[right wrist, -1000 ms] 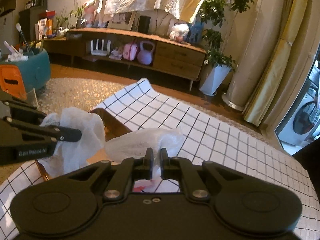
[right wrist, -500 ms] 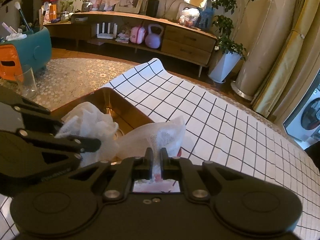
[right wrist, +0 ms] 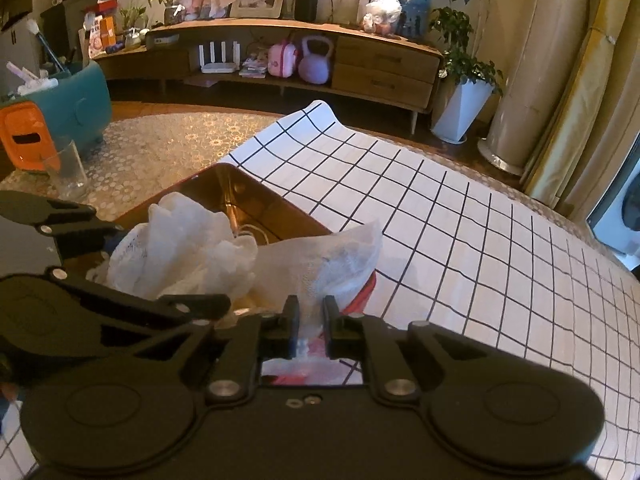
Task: Organize soft objects
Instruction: 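Lower the mesh cloth and tissue into the tin and open both grippers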
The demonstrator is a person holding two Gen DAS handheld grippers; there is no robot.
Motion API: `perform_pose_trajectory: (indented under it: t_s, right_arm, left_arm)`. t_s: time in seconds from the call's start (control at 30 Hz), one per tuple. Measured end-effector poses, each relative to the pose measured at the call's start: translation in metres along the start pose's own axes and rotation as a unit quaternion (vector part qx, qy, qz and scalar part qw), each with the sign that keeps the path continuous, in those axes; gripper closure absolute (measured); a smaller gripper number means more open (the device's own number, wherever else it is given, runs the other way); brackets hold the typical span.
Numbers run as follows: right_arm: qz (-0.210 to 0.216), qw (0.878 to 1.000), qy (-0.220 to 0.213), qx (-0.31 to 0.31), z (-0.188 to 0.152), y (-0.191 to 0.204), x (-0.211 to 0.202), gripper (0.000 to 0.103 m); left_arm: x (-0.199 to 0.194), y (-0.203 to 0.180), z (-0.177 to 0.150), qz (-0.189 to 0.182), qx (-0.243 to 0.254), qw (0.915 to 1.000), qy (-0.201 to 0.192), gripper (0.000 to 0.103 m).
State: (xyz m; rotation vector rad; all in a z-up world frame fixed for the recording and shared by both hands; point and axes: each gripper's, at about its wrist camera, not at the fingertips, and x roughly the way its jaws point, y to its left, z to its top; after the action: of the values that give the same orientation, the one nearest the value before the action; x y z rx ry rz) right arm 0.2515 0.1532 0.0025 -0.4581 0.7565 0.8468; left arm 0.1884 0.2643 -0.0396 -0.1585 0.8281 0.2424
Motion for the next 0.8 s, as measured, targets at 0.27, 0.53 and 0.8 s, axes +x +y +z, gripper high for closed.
perform_pose_trajectory:
  t_s: [0.27, 0.53, 0.8]
  right_arm:
    - [0.012, 1.0, -0.019, 0.02, -0.008, -0.011, -0.033, 0.077]
    - [0.016, 0.997, -0.062, 0.035, -0.018, -0.018, -0.084, 0.048]
    - [0.01, 0.994, -0.091, 0.061, -0.038, -0.035, -0.14, 0.043]
  left_arm:
    - [-0.028, -0.006, 0.002, 0.01, 0.001, 0.9998, -0.017, 0.034]
    - [-0.067, -0.016, 0.006, 0.015, -0.005, 0.999, -0.042, 0.03]
    - [-0.111, -0.045, 0.007, 0.009, 0.004, 0.9981, -0.061, 0.028]
